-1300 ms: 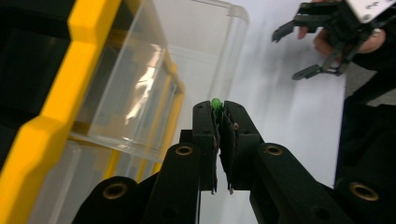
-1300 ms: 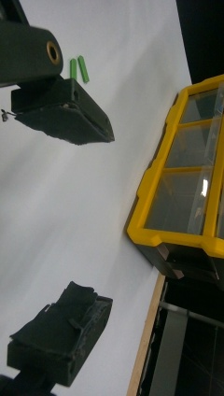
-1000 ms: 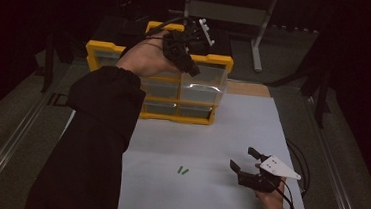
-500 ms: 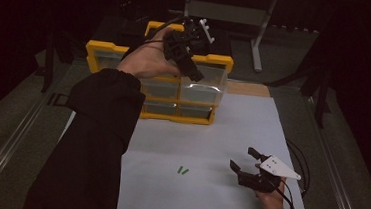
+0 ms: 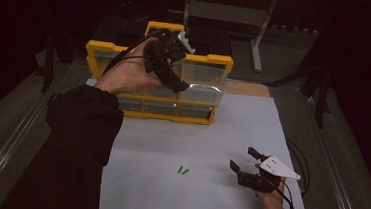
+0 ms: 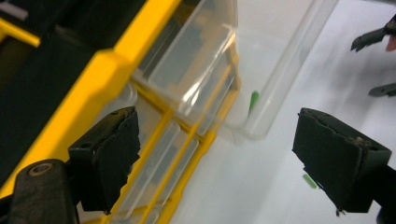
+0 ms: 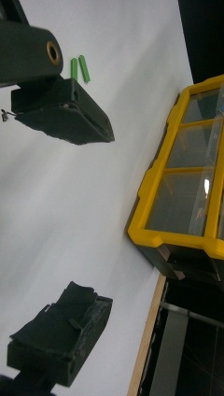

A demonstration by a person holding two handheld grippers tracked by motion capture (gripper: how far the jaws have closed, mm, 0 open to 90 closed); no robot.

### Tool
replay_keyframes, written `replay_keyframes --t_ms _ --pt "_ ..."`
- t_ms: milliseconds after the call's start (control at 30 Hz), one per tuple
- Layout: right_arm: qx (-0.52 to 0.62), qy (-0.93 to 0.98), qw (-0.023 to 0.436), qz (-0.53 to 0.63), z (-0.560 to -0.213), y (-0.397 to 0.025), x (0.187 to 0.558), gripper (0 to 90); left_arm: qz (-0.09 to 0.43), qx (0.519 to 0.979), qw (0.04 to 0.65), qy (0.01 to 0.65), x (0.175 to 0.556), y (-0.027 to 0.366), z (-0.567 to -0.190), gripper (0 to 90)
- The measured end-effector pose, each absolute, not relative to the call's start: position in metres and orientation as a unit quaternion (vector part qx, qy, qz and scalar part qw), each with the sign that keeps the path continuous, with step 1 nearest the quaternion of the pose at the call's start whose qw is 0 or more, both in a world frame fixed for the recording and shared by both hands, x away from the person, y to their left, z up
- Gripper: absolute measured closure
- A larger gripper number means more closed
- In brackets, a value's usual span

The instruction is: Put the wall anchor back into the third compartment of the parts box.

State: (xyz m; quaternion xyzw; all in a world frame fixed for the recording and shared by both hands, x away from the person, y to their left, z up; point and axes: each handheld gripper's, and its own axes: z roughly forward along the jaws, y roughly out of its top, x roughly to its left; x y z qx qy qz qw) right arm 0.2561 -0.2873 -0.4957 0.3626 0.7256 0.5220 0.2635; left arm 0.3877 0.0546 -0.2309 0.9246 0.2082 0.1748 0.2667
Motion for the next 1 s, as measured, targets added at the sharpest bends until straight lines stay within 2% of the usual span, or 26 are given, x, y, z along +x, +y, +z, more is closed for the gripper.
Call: replay_keyframes --t_ms 467,667,1000 --pt "0.364 0.726 0.264 0.520 -0.496 -0.286 0.257 16.9 0.168 0.930 0.242 0.218 0.361 0.075 -0.298 14.3" --pt "0.361 0.727 0.265 0.520 -0.496 -0.286 0.257 16.9 0.167 0.933 0.232 0.219 0.352 0.072 -0.325 13.8" --pt "0.362 0.728 0.264 0.519 -0.496 -0.286 0.257 16.9 0.138 0.936 0.236 0.221 0.343 0.060 -0.366 14.2"
